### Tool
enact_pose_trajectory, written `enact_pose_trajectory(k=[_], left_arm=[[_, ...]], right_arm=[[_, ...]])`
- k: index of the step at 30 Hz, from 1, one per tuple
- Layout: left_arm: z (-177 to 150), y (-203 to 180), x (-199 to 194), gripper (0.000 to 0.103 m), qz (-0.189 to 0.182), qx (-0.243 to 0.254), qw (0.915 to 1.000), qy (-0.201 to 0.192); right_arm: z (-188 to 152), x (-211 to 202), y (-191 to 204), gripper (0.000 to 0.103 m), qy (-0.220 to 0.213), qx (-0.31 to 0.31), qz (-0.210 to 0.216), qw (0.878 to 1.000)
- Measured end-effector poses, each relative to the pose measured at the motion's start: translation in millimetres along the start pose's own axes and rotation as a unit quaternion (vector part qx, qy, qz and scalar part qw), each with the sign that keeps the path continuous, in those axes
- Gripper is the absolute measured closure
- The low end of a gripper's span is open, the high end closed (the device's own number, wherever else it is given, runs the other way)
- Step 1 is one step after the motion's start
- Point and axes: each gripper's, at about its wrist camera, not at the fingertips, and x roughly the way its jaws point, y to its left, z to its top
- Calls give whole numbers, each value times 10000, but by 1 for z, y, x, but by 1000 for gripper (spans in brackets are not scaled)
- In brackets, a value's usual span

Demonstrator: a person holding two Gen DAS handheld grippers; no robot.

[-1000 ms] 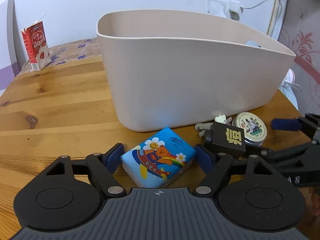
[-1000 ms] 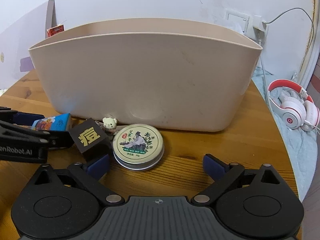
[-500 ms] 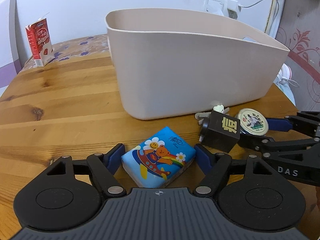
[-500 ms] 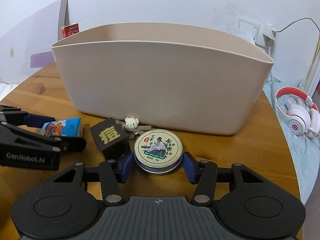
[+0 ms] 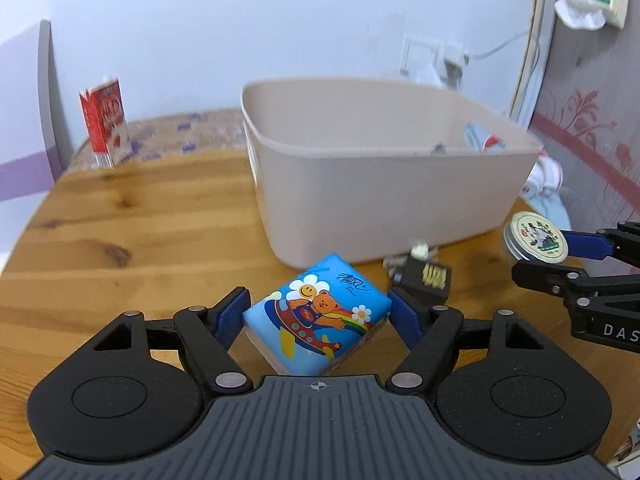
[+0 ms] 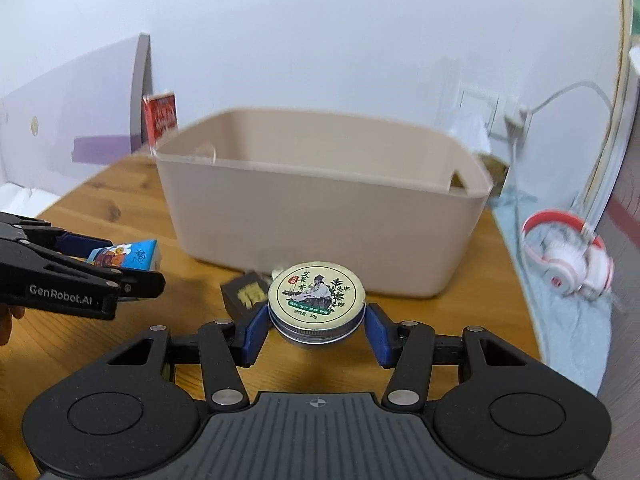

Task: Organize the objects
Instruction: 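Grasp the blue cartoon soap box with left tool while right tool grasps the round tin, then drop the soap box and tin into the basket by opening both tools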

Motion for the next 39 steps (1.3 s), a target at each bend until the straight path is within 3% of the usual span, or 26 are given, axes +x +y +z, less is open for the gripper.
enact_pose_trajectory(k=[11, 19, 28, 36, 39], left_arm=[[57, -4, -38, 27, -221, 176, 9972, -699], [107, -7, -8, 27, 15, 248, 9957, -887], [137, -16, 66, 27, 125, 392, 9981, -457], [133, -24, 120, 27, -40, 536, 9985, 143], [132, -26, 124, 26, 48, 620, 9979, 152]], right_arm=[[42, -38, -10, 53, -709, -36, -327, 9969], [75, -29, -23, 53, -956, 121, -522, 9940], [105, 9, -38, 53, -824, 89, -588, 9948], [106, 60, -47, 53, -369, 107, -645, 9972], [101, 76, -49, 53, -155, 83, -642, 9978]])
